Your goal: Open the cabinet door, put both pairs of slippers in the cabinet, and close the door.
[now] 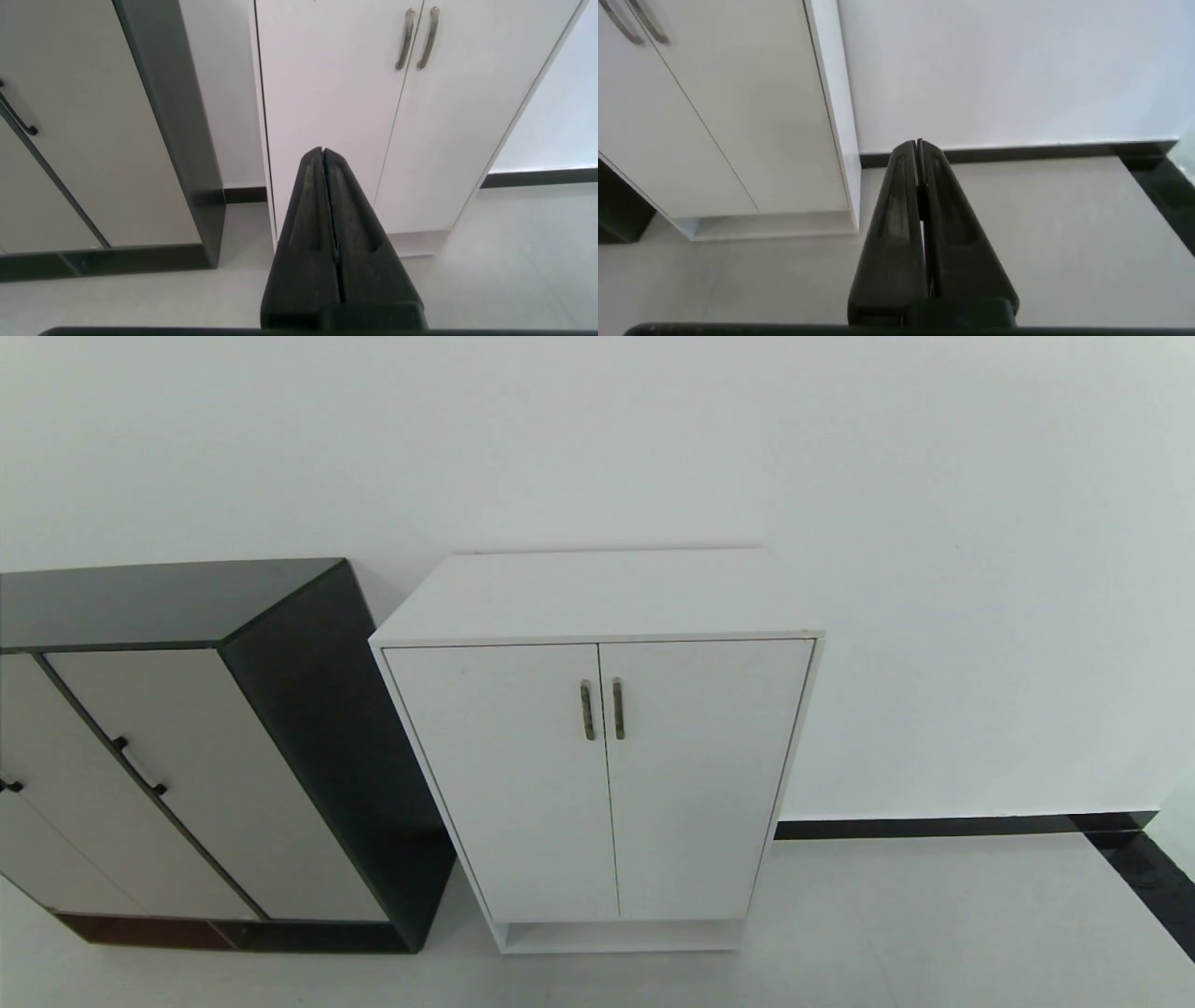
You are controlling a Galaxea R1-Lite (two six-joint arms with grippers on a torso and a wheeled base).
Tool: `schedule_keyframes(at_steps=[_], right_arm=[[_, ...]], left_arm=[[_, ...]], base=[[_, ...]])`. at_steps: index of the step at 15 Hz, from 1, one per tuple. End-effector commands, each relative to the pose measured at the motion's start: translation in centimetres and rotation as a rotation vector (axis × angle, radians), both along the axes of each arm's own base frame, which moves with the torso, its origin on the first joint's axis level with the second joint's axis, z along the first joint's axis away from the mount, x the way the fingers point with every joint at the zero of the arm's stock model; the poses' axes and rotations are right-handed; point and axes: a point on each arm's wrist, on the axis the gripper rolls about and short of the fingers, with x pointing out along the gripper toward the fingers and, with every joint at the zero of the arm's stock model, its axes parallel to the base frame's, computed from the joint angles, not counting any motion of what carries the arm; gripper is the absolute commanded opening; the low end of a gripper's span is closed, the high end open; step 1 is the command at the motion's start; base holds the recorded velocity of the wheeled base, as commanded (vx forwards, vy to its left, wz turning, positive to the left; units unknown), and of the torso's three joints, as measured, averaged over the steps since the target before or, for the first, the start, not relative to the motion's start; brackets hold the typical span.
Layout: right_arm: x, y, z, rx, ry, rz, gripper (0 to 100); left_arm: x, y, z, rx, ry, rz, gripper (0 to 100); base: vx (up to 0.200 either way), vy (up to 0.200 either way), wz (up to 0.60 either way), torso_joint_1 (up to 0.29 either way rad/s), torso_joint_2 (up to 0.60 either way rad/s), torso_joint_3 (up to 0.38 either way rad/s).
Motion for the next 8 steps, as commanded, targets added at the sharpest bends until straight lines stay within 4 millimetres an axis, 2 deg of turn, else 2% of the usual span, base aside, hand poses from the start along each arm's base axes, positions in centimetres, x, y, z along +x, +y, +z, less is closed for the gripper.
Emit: schedule_keyframes(at_steps=[1, 8], right_arm=[[-0.52, -0.01, -0.13, 0.006, -0.069, 0.021, 0], [-0.52, -0.03, -0.09, 0.057, -0.076, 0.011, 0]], left_arm=[[0.01, 0.0, 0.01, -0.001, 0.001, 0.0, 0], [0.01, 0.01, 0.01, -0.004, 0.001, 0.003, 0]], base=[[0.0, 0.0, 0.0, 0.0, 0.0, 0.0], [0.0, 0.0, 0.0, 0.0, 0.0, 0.0]])
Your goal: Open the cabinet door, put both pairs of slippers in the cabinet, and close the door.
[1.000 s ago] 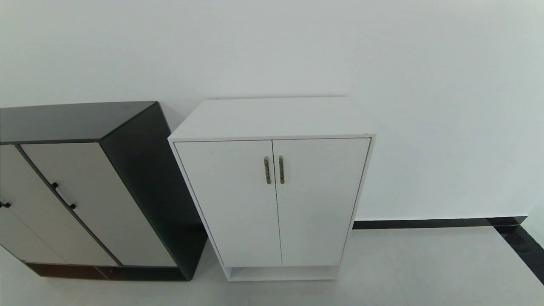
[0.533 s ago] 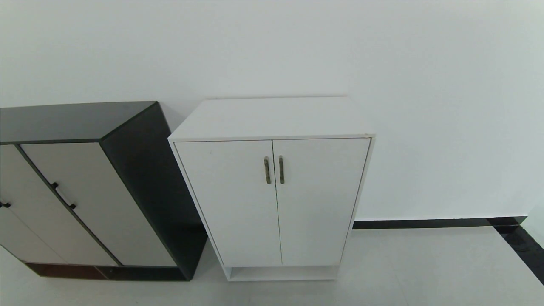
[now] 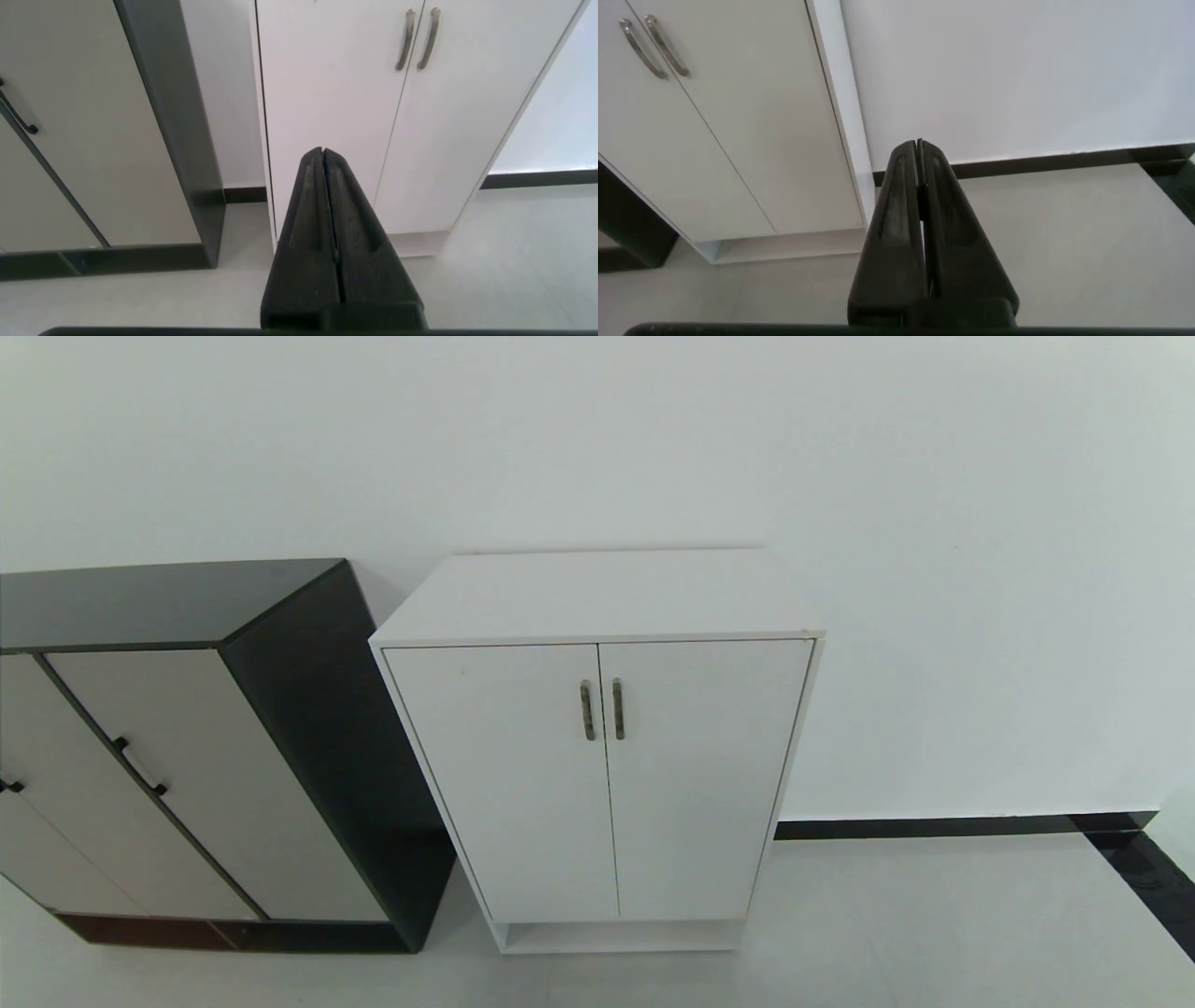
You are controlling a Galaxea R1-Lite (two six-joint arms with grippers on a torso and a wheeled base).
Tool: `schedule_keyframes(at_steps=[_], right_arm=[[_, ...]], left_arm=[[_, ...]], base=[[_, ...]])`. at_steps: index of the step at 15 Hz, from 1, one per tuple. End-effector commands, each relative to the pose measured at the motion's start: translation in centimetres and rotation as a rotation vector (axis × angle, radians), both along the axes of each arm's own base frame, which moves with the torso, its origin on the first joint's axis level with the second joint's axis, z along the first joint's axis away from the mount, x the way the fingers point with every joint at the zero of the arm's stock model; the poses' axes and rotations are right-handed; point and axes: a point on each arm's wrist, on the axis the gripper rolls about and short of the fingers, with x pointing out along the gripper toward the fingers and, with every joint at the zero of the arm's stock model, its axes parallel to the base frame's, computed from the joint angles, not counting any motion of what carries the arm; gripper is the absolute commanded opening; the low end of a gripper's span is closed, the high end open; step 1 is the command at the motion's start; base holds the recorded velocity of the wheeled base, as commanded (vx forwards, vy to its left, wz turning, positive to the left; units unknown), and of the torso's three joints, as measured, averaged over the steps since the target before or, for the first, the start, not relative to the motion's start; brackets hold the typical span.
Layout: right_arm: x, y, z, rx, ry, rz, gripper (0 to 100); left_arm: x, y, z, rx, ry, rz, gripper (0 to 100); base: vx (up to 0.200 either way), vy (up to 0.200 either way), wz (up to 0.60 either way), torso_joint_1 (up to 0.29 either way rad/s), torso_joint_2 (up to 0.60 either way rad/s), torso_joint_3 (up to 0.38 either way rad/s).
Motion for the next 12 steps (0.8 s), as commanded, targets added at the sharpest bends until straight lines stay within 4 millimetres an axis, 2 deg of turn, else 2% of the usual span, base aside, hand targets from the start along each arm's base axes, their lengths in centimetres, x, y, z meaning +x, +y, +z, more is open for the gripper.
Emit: schedule_keyframes(at_steps=[1, 12], right_arm=[[0.01, 0.0, -0.02, -0.002, 0.003, -0.001, 0], [0.01, 0.0, -0.02, -0.007, 0.003, 0.001, 0]], left_arm=[[0.01, 0.0, 0.01, 0.0, 0.001, 0.0, 0], [0.01, 0.0, 0.01, 0.0, 0.001, 0.0, 0]], base=[[0.0, 0.0, 0.0, 0.0, 0.0, 0.0], [0.0, 0.0, 0.0, 0.0, 0.0, 0.0]])
